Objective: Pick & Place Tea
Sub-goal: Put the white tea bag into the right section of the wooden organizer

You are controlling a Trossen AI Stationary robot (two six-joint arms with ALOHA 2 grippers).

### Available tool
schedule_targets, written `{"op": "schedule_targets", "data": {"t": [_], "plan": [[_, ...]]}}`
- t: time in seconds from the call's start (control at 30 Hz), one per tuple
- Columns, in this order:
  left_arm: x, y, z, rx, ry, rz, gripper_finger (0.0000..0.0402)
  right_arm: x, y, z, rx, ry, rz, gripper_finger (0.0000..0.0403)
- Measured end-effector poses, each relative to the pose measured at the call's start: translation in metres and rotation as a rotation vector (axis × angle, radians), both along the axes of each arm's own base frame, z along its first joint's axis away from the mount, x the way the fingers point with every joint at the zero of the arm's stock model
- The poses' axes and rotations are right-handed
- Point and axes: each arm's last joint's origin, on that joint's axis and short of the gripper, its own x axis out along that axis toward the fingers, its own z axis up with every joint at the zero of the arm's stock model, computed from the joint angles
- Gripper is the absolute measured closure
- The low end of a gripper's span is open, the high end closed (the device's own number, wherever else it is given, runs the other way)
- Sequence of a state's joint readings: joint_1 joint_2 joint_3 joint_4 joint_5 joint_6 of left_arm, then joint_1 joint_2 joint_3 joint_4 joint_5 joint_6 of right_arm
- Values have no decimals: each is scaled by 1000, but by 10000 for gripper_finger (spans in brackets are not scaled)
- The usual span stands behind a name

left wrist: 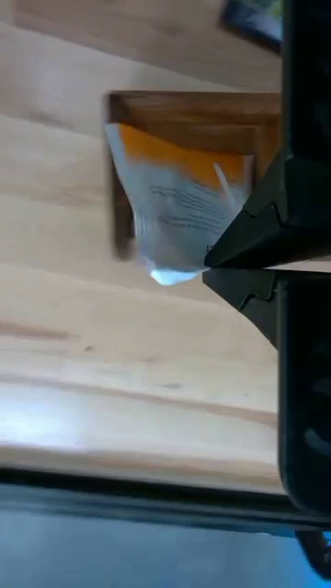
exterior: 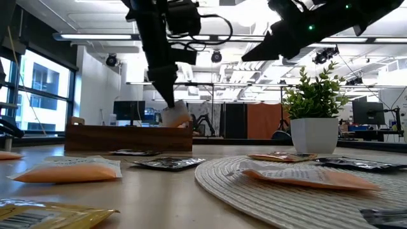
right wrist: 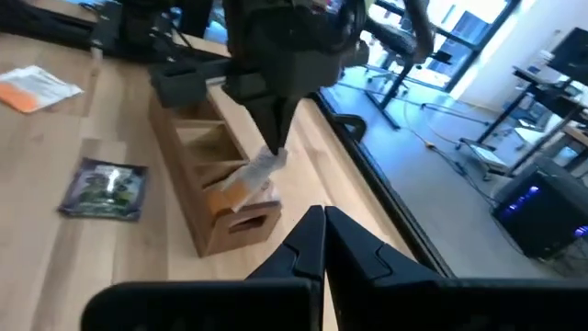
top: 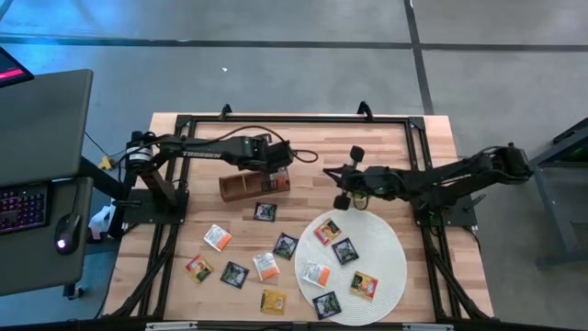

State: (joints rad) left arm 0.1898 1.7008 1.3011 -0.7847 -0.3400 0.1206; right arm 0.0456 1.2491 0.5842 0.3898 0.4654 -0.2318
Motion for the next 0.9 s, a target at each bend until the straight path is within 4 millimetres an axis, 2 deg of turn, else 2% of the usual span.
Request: {"op": "schedule_targets", "data": {"t": [0.2,0.3,0.5,0.6,0.7,0.9], "plan": [[-8,-2,-4,-31,94,-11,401,0,1,-1,49,-5,18,403],[-3,-1,-13,-21,114,-14,401,0,1,-1,52,-6,18,402],[1,0,-18,-14,120,-70,388,0,1,-1,54,-7,17,402],[8,1,-22,-3,106,-89,364,0,1,-1,56,-7,26,402],[5,1,-29,-11,163,-88,328,1,3,-2,72,-5,81,401],[9,-3,-22,46,139,-32,257,2,6,-2,101,0,185,379]]}}
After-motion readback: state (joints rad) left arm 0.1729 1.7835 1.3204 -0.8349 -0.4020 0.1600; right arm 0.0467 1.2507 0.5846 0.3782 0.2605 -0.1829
